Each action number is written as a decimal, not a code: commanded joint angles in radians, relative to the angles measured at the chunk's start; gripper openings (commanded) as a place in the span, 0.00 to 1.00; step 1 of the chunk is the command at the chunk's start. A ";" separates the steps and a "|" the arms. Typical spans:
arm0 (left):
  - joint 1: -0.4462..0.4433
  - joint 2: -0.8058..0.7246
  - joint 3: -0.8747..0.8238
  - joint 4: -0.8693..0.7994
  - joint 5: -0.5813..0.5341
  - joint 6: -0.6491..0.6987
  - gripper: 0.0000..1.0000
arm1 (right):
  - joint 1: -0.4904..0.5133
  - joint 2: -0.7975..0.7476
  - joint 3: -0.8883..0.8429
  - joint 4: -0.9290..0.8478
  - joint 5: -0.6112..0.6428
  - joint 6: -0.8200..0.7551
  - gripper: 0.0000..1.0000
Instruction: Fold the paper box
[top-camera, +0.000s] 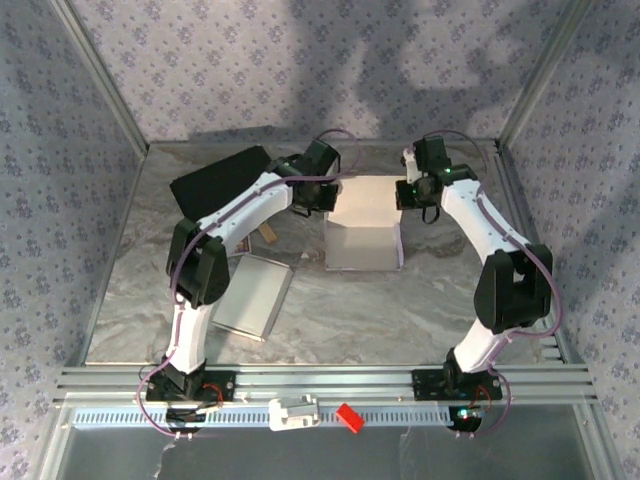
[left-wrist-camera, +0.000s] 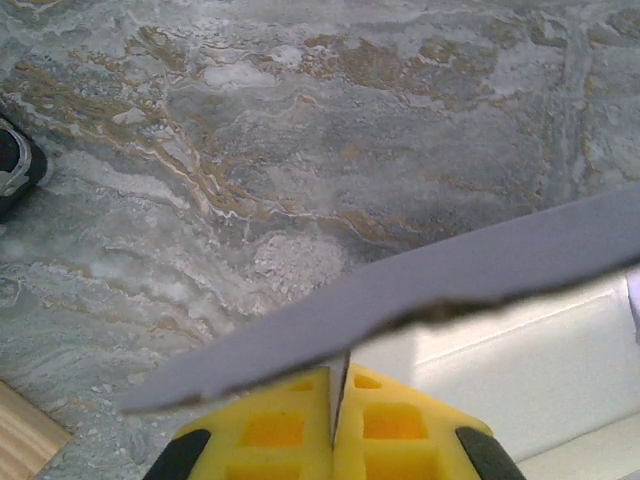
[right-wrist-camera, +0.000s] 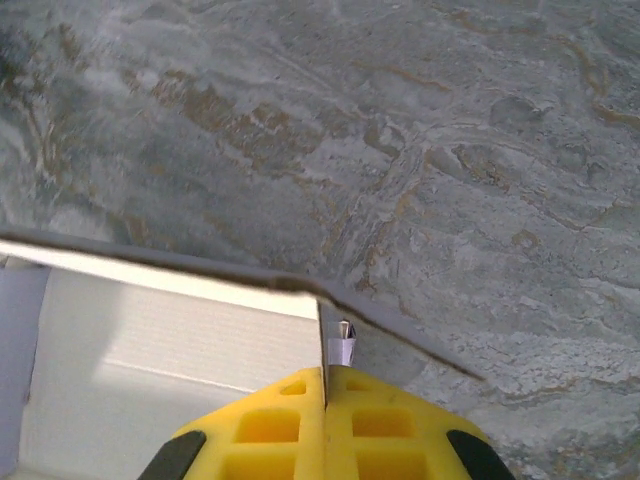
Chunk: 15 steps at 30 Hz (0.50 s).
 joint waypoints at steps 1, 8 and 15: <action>0.002 0.025 0.062 -0.001 0.001 -0.040 0.00 | 0.056 -0.005 -0.026 0.114 0.120 0.160 0.00; 0.033 0.049 0.065 0.066 0.005 -0.014 0.00 | 0.101 0.005 -0.059 0.213 0.188 0.154 0.00; 0.039 0.023 -0.039 0.241 0.035 -0.003 0.00 | 0.098 -0.025 -0.181 0.360 0.165 0.156 0.00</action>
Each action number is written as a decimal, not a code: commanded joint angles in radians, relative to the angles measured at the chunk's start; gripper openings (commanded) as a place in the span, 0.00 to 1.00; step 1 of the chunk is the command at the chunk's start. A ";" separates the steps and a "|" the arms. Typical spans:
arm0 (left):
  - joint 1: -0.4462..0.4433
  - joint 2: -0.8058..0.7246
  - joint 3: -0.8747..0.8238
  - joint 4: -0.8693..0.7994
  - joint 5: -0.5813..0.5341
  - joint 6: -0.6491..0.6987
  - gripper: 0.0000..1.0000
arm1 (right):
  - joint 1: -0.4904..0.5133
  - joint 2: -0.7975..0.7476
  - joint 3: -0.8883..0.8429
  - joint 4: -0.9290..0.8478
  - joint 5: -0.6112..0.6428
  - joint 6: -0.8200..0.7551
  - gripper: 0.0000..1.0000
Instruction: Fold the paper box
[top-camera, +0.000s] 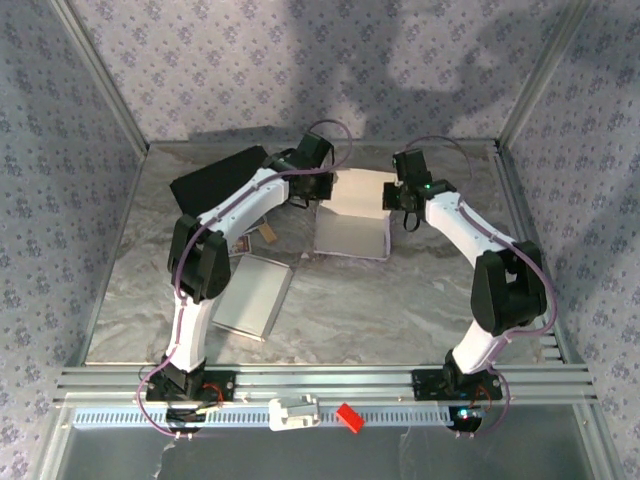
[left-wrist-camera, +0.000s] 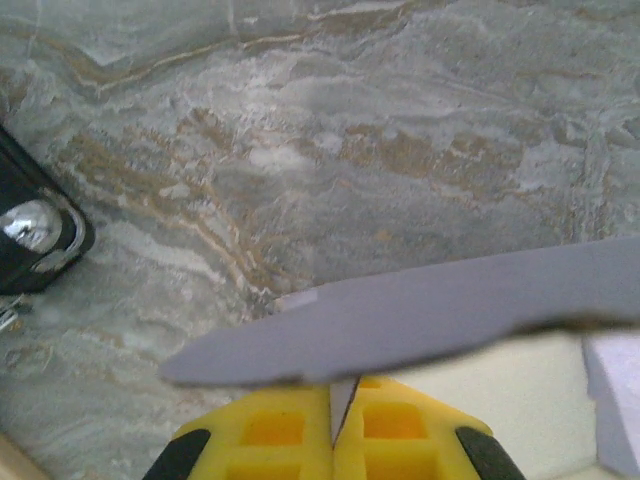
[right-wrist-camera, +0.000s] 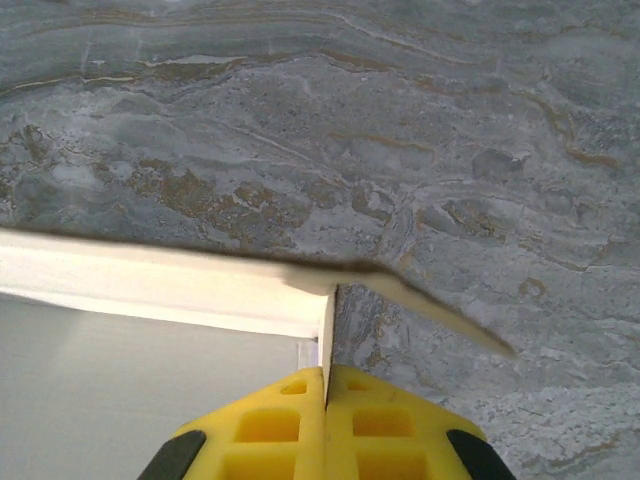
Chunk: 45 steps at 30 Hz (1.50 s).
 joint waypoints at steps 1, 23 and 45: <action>-0.008 -0.014 -0.057 0.143 0.053 0.004 0.00 | 0.006 -0.030 -0.050 0.098 -0.015 0.022 0.00; -0.020 -0.126 -0.397 0.357 0.117 0.014 0.00 | 0.065 -0.109 -0.269 0.267 0.122 0.014 0.00; -0.076 -0.120 -0.472 0.326 -0.047 -0.053 0.00 | 0.115 -0.318 -0.266 -0.071 0.066 0.483 0.64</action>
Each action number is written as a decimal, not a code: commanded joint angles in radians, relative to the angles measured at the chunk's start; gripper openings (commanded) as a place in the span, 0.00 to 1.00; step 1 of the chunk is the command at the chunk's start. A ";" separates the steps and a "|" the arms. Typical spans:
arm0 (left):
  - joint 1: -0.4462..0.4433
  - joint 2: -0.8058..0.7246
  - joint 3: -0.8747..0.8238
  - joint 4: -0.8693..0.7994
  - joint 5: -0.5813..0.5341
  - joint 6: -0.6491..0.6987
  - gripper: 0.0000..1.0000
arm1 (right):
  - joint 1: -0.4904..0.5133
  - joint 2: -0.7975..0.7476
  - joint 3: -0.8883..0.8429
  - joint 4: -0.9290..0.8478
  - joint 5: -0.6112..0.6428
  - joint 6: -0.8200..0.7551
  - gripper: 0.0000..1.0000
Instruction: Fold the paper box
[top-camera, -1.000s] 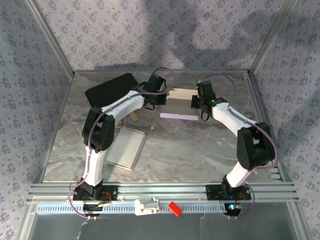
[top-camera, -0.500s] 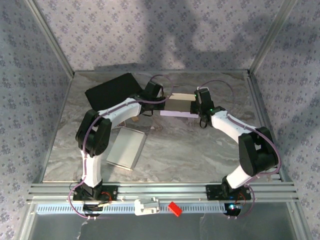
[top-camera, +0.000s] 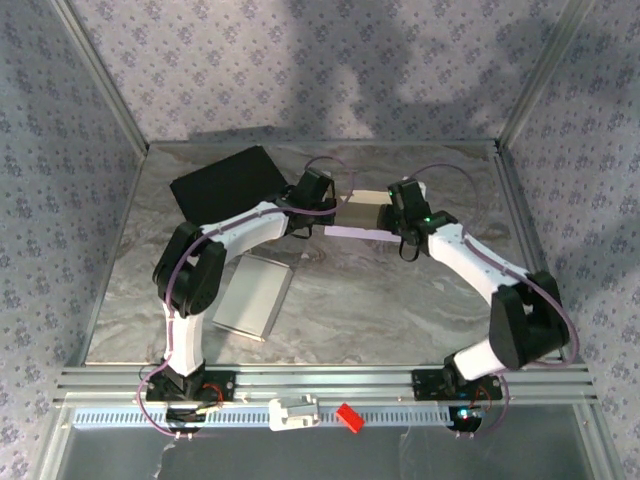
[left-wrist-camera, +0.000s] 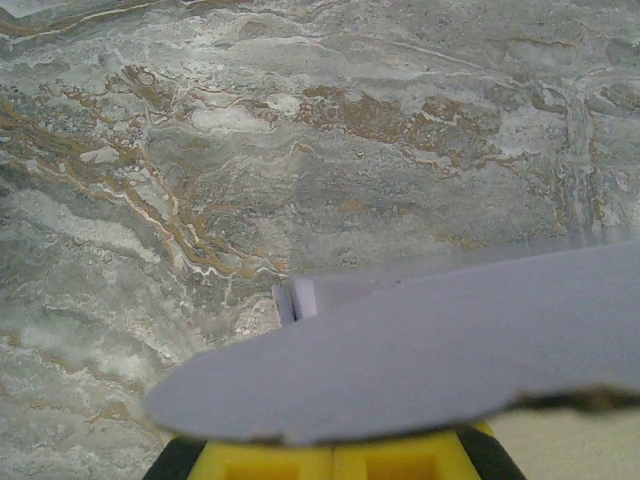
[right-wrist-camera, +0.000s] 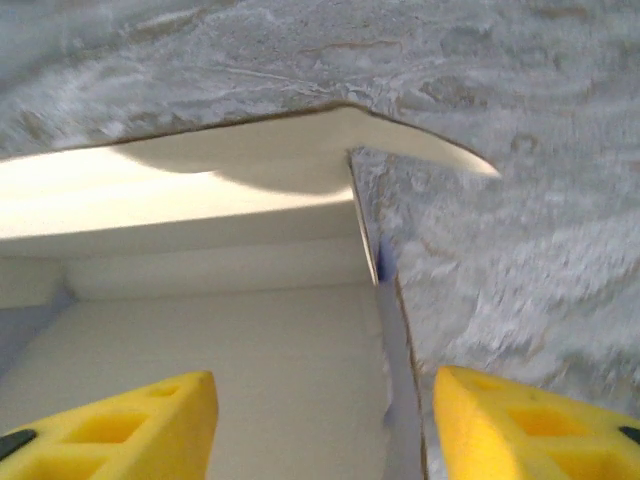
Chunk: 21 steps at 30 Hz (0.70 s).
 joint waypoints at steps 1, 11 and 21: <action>-0.013 0.027 0.000 -0.120 -0.010 -0.026 0.00 | 0.017 -0.112 -0.020 -0.111 -0.032 0.218 0.66; -0.024 0.026 0.002 -0.126 -0.007 -0.028 0.00 | 0.002 -0.285 0.026 -0.286 -0.073 0.698 0.62; -0.034 0.027 -0.002 -0.124 -0.010 -0.028 0.00 | 0.017 0.044 0.389 -0.311 -0.138 1.131 0.61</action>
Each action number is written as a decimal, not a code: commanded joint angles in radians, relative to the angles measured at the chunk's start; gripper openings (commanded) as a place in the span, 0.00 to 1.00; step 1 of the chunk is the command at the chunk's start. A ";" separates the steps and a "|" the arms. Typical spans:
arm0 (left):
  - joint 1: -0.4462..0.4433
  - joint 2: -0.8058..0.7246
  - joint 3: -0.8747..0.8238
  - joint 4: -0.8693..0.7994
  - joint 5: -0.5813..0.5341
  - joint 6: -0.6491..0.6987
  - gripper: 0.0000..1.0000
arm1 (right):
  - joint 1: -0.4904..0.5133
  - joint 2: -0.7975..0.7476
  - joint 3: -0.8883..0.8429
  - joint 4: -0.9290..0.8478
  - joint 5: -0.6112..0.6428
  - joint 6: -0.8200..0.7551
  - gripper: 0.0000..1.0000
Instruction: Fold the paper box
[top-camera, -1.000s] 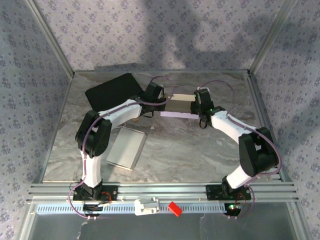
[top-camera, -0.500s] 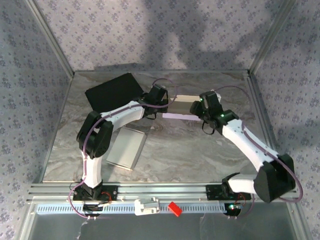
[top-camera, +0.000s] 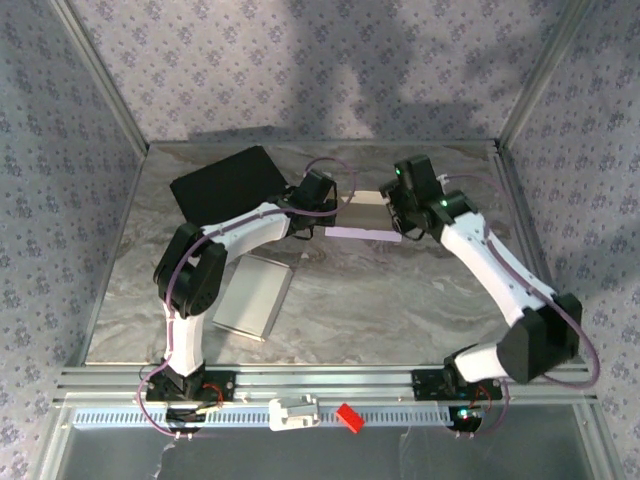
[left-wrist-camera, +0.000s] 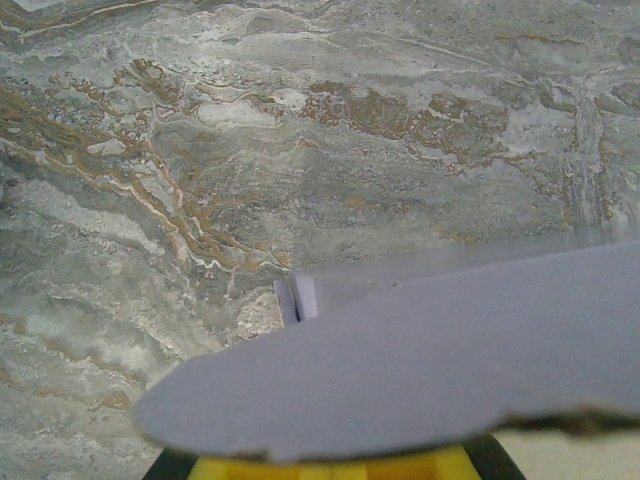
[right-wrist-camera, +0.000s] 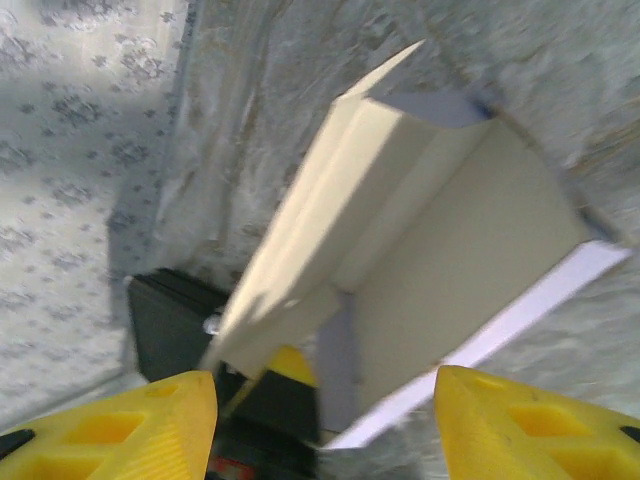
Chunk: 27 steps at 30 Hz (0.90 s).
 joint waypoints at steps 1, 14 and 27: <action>-0.020 0.027 -0.005 -0.112 0.018 -0.013 0.00 | 0.002 0.085 0.105 -0.032 -0.009 0.183 0.62; -0.021 0.020 -0.013 -0.113 0.006 -0.008 0.00 | -0.040 0.284 0.269 -0.146 -0.096 0.299 0.56; -0.023 0.018 -0.019 -0.111 0.008 -0.007 0.00 | -0.075 0.381 0.336 -0.150 -0.164 0.309 0.43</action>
